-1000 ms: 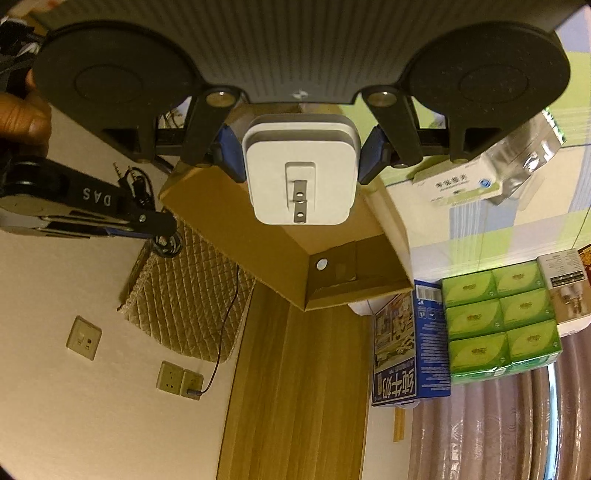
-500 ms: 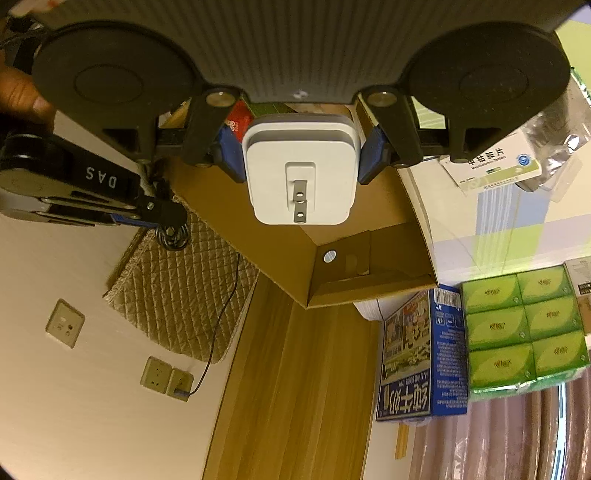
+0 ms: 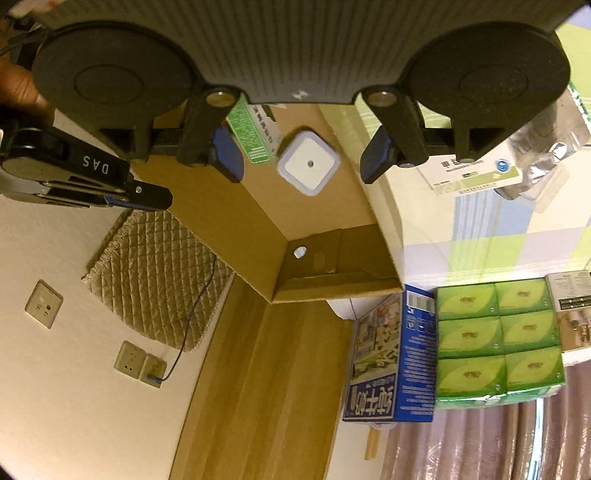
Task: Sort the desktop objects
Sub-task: 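Withdraw both tools from the box back over the table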
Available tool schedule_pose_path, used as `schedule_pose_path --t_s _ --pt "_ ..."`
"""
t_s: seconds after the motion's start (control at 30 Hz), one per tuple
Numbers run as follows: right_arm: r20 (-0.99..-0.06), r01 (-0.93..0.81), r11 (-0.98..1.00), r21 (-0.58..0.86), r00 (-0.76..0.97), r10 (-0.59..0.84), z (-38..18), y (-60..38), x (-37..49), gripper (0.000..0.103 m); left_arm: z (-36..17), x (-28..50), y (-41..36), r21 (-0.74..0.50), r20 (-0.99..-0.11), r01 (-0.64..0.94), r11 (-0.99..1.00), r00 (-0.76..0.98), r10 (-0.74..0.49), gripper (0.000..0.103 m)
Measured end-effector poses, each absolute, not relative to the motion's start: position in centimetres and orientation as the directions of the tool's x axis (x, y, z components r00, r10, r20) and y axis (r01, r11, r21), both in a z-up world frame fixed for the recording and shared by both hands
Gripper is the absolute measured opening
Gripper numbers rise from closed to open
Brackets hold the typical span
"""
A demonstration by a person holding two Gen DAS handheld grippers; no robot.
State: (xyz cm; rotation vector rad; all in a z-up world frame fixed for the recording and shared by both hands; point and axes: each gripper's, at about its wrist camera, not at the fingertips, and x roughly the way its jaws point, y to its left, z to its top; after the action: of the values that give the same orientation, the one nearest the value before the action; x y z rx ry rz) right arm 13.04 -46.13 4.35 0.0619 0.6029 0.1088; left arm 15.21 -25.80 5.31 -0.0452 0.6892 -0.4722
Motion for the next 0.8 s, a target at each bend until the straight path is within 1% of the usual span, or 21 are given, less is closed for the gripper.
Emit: schedule_pose_path --t_s 0.5,0.6,0.67,0.73,0.77,0.8 --pt "-0.553 -0.087 0.990 0.112 0.823 0.135 5.4 -44.9 10.2 0.007 5.7 13.2 -22.9 -0.206 -0.602 0.364 0.908 0.685 -0.411 0.066" --pt "-0.556 -0.088 0.988 0.129 0.818 0.145 5.6 -44.3 9.0 0.008 5.9 12.4 -22.0 -0.207 -0.601 0.351 0.913 0.691 -0.402 0.068" --pt "-0.558 -0.091 0.987 0.135 0.816 0.151 5.7 -43.8 8.3 0.009 6.1 11.8 -21.4 -0.204 -0.601 0.342 0.917 0.696 -0.393 0.073" --pt "-0.556 -0.092 0.986 0.141 0.816 0.156 5.9 -43.3 7.4 0.014 6.3 11.1 -20.7 -0.204 -0.599 0.333 0.921 0.701 -0.386 0.076" --pt "-0.555 -0.095 0.985 0.145 0.816 0.161 6.0 -43.0 6.9 0.023 6.5 10.7 -20.3 -0.204 -0.598 0.327 0.923 0.705 -0.382 0.077" --pt "-0.553 -0.098 0.984 0.148 0.817 0.165 6.1 -42.7 6.5 0.035 6.6 10.3 -19.9 -0.203 -0.597 0.323 0.924 0.708 -0.379 0.078"
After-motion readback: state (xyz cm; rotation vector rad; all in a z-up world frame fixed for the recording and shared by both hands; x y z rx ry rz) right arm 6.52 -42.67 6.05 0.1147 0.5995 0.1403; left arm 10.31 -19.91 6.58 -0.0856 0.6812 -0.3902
